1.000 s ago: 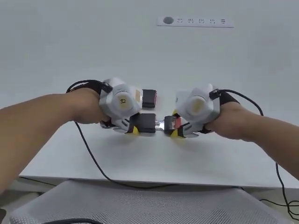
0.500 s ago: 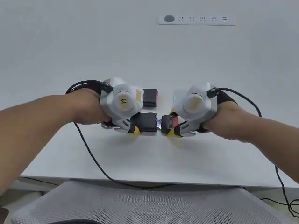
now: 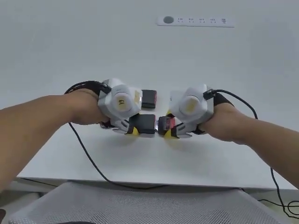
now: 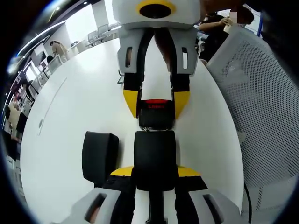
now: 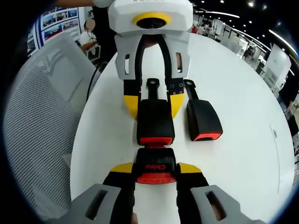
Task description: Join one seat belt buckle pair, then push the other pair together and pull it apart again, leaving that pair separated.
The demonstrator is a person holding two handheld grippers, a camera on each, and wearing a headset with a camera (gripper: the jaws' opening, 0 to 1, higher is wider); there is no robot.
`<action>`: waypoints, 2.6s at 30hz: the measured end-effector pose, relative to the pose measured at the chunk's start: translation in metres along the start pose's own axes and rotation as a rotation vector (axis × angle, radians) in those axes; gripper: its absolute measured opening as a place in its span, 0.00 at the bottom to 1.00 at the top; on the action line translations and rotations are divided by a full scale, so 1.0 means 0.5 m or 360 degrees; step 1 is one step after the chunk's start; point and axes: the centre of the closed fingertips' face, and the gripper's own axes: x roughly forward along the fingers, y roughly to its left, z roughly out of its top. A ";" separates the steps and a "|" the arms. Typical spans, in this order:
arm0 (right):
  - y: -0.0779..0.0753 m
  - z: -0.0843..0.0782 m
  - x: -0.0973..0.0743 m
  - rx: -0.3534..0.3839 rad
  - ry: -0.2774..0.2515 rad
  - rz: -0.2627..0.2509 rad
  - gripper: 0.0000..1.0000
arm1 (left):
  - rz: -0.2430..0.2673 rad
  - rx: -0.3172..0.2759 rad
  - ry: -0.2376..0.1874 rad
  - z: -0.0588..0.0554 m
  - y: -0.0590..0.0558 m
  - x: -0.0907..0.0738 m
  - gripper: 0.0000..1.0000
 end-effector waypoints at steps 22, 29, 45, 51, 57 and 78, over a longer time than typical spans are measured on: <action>0.002 -0.005 0.000 0.0005 -0.0036 0.0023 0.29 | -0.0010 0.0028 -0.0041 -0.005 -0.002 -0.008 0.31; 0.004 -0.006 -0.005 0.0001 -0.0030 0.0026 0.29 | -0.0021 0.0033 -0.0039 -0.007 -0.002 -0.009 0.31; 0.003 -0.010 -0.004 0.0004 -0.0010 0.0006 0.31 | -0.0013 0.0012 -0.0027 -0.005 -0.005 -0.011 0.32; 0.002 -0.013 -0.001 -0.0003 0.0005 0.0022 0.32 | -0.0001 -0.0024 -0.0022 -0.008 -0.001 -0.011 0.33; 0.005 -0.009 -0.005 0.0007 -0.0004 0.0014 0.33 | 0.0012 -0.0047 -0.0004 -0.013 -0.002 -0.016 0.33; -0.027 0.034 -0.117 0.0116 -0.0203 -0.0075 0.32 | 0.0204 -0.0251 -0.0337 0.075 0.044 -0.133 0.37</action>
